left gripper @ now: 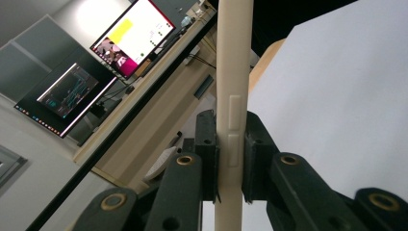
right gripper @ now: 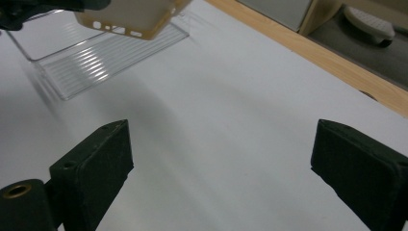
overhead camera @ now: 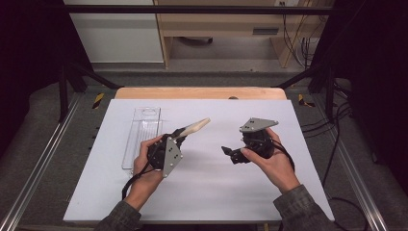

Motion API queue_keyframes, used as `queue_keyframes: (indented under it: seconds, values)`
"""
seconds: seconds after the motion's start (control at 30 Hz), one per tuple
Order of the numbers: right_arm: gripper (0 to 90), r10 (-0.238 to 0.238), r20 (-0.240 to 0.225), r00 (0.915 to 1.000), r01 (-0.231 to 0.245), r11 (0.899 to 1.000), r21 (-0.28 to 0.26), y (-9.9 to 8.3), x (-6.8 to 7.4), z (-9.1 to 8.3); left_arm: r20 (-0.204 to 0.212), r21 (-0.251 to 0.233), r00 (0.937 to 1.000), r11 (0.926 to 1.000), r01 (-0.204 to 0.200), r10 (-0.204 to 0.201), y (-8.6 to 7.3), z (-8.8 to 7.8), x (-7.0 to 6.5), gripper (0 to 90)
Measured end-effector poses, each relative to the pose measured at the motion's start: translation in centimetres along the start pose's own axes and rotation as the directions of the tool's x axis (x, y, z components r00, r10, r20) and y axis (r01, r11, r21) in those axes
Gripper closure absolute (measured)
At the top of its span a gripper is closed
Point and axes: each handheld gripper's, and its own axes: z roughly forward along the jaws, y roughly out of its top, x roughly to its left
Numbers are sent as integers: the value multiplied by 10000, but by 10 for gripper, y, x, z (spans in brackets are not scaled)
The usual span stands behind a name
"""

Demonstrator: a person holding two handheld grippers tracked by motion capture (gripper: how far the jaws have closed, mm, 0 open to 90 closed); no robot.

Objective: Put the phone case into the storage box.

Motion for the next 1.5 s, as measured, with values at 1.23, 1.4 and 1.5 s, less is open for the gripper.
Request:
queue_keyframes:
  seconds: [1.23,1.4,1.5]
  values:
    - [58,1781,2455,9529,-870,9358,-3415,-121,-9,-4,-13,-604,9567,9550,2905,-2911,-18,-16,73,791]
    - [46,1796,2384,9544,-862,9305,-3560,-128,-8,-1,-156,-697,9423,9405,3327,-3345,-23,-20,85,790]
    - [42,1550,2389,9586,-635,9341,-3513,-130,-4,-1,-238,-658,9359,9347,3492,-3513,-28,-23,90,791]
